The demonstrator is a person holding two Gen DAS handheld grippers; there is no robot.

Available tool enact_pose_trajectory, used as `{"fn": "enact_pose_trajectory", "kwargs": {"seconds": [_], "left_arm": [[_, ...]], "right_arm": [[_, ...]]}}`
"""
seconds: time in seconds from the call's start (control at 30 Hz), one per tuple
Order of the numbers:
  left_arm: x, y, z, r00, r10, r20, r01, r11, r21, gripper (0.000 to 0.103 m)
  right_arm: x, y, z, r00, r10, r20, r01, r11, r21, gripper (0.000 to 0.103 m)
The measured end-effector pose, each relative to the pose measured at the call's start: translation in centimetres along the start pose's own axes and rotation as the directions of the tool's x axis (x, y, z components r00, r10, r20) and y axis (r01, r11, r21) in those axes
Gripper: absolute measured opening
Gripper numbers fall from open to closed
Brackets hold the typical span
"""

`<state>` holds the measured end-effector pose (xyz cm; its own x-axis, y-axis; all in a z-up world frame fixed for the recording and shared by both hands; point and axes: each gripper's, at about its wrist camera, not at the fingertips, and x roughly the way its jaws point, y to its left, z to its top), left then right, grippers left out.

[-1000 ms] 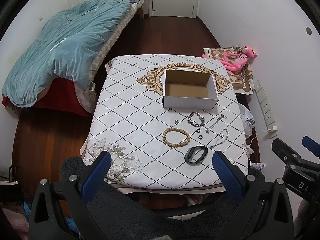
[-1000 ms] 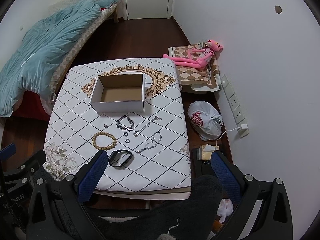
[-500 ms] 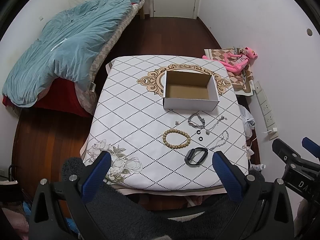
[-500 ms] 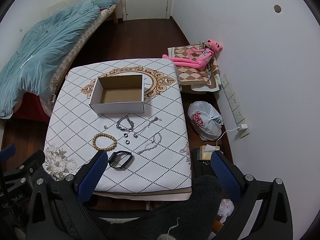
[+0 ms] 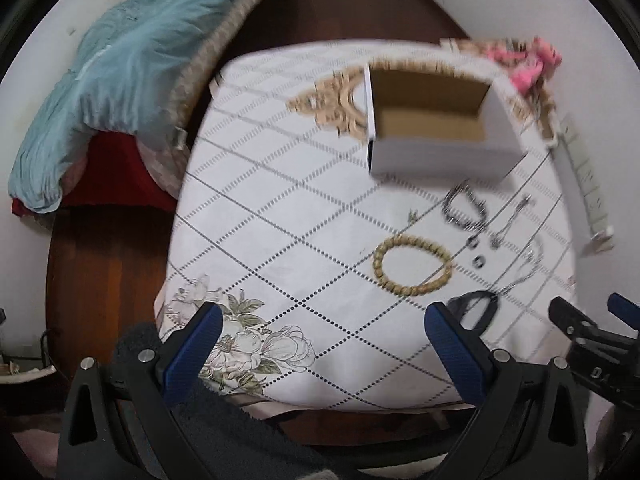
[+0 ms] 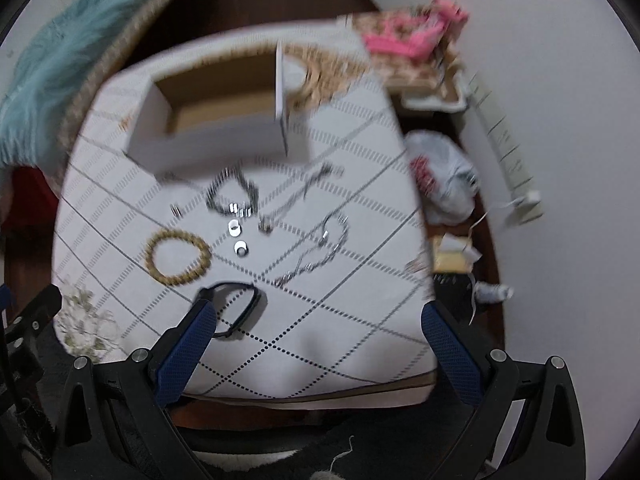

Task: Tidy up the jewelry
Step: 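Grasp the black watch band with the right tool while the left tool grasps the beaded bracelet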

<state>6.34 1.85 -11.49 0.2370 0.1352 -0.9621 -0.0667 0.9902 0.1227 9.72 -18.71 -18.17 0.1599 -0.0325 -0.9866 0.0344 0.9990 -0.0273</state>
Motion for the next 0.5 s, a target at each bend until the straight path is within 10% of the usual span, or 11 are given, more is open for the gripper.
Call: {"fn": "enact_pose_trajectory", "kwargs": {"seconds": [0.5], "left_arm": [[7.9, -0.4, -0.2, 0.992, 0.012, -0.129, -0.010, 1.000, 0.017, 0.103]], "right_arm": [[10.0, 3.0, -1.2, 0.983, 0.096, -0.155, -0.092, 0.995, 0.033, 0.058]]}}
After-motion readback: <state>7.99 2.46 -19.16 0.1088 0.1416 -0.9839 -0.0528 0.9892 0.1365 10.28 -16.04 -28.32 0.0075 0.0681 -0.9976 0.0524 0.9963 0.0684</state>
